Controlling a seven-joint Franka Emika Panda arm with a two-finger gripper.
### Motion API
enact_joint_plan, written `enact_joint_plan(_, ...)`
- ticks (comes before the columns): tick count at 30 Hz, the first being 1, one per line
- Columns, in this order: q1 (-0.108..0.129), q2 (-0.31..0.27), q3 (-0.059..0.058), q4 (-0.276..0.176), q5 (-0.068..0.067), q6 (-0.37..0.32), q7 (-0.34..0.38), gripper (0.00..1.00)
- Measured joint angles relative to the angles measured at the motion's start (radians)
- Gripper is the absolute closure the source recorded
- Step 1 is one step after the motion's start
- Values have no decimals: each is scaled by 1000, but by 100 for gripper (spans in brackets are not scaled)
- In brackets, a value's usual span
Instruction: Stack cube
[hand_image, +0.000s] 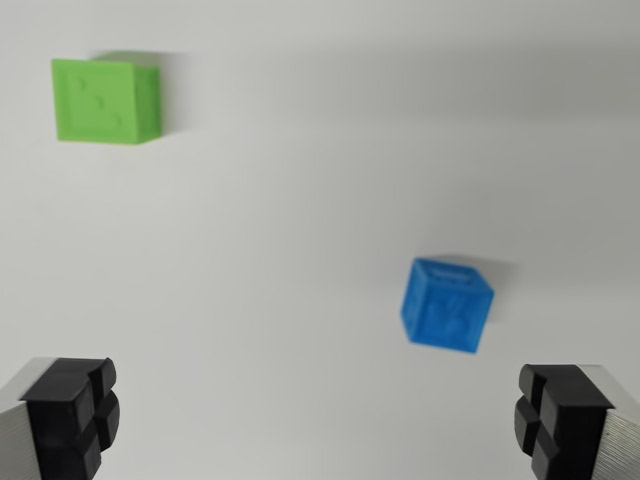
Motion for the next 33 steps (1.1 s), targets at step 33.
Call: enact_joint_plan(33, 15, 36, 11, -2, 0, 34, 28, 0)
